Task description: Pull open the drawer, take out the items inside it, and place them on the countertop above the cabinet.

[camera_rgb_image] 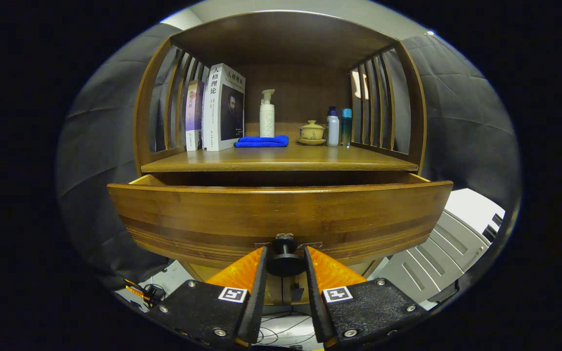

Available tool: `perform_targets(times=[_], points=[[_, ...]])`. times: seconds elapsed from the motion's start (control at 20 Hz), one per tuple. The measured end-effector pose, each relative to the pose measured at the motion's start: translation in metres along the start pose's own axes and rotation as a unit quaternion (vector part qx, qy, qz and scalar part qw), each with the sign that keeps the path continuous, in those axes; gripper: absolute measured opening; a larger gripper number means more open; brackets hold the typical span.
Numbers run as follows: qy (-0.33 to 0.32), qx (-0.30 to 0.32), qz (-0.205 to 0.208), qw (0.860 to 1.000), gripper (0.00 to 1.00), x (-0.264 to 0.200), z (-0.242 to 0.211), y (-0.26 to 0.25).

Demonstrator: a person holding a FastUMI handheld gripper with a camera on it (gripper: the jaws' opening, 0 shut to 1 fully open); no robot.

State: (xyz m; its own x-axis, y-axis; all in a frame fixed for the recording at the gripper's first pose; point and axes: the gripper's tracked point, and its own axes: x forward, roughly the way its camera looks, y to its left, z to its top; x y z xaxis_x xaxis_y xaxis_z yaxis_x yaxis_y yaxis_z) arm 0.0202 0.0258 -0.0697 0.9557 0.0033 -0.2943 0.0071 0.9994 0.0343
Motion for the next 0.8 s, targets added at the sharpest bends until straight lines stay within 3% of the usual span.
perform_targets(times=[0.8], points=[[0.009,-0.025,0.002,1.0,0.43,-0.06,-0.016,-0.002]])
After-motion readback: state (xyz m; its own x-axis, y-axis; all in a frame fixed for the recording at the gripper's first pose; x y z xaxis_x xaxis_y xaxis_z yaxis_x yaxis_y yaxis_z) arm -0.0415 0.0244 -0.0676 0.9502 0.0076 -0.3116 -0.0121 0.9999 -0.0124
